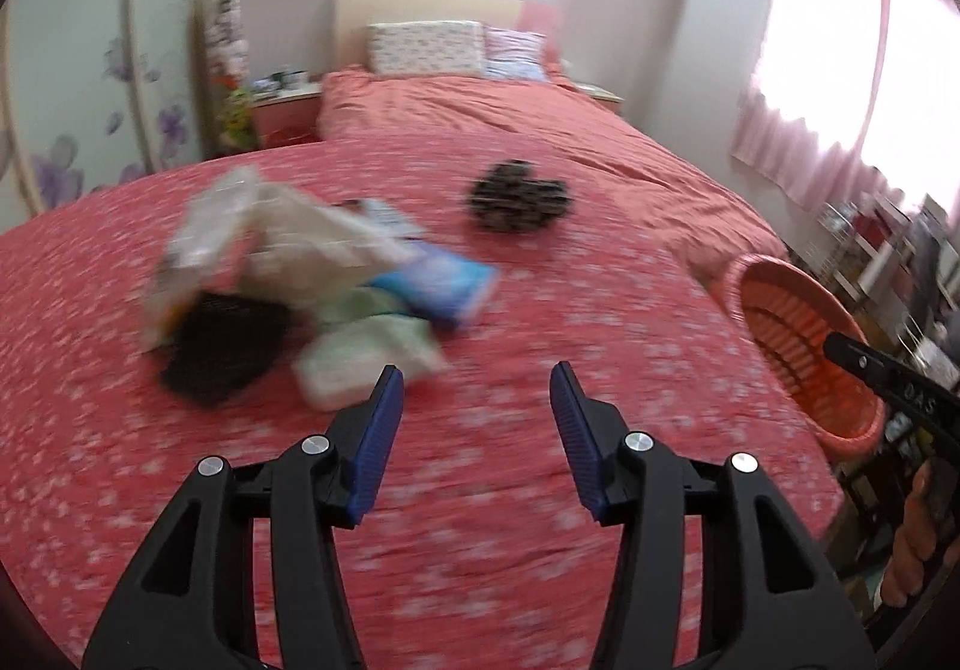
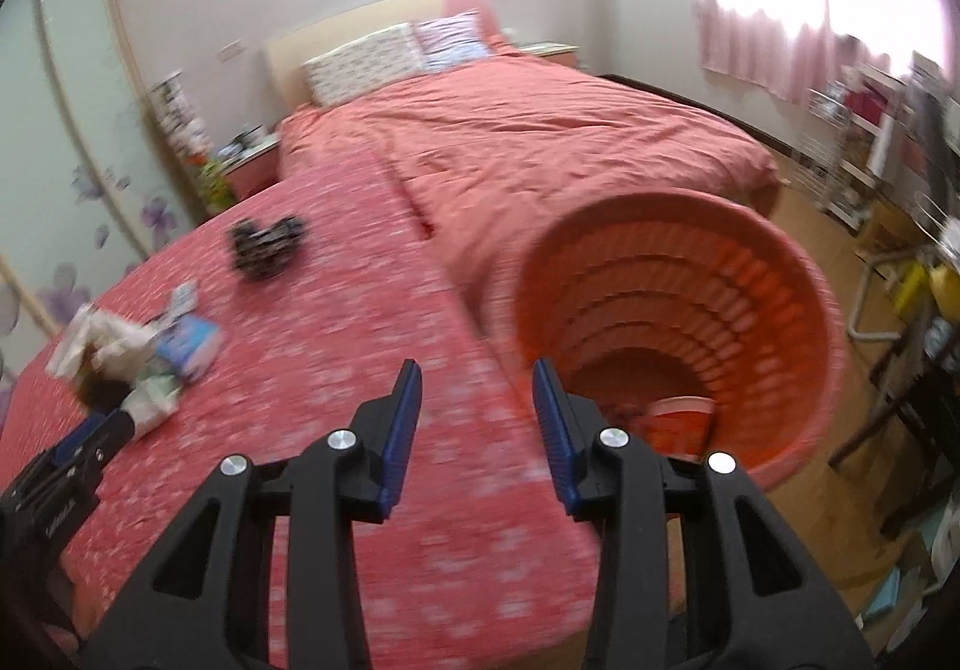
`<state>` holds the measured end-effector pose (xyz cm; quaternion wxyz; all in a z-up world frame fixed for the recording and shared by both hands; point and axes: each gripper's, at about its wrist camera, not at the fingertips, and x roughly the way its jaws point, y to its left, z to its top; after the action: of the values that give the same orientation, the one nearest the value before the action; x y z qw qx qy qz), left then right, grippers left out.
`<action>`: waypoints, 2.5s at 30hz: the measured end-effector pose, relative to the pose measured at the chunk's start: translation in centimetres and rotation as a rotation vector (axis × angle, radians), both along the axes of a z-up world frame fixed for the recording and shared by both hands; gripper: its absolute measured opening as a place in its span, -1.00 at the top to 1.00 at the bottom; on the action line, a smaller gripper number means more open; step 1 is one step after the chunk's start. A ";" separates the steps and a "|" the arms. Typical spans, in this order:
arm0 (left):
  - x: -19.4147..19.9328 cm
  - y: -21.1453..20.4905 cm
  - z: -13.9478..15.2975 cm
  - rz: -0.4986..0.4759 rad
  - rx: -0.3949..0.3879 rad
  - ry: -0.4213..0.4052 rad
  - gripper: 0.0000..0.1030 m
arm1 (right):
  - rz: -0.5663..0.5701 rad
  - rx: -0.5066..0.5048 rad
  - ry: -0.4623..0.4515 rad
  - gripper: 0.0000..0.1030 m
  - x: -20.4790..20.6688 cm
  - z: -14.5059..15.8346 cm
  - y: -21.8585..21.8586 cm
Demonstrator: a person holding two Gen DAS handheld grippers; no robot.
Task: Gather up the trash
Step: 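Return both tools to the bed toward the green cloth and paper bag, then grasp the green cloth with the right tool while the left tool grasps the paper bag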
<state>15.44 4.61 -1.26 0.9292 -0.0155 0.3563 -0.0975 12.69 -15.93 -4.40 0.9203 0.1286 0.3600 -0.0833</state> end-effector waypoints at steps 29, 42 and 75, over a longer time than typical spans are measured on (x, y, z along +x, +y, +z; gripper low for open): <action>-0.1 19.0 -2.0 0.318 -0.059 0.025 -0.03 | 0.385 -0.058 0.086 -0.02 10.1 -3.3 23.8; 0.8 17.3 -1.9 0.281 -0.069 0.025 -0.17 | 0.372 -0.068 0.109 0.77 8.9 -4.3 22.0; 4.8 7.9 -1.9 0.274 0.158 -0.069 -0.22 | 0.186 0.031 0.050 0.78 4.4 -2.8 10.4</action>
<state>20.21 12.49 -3.12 0.9438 0.0126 0.3250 0.0580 17.10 -5.49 -7.19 0.9126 0.1068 0.3947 0.0051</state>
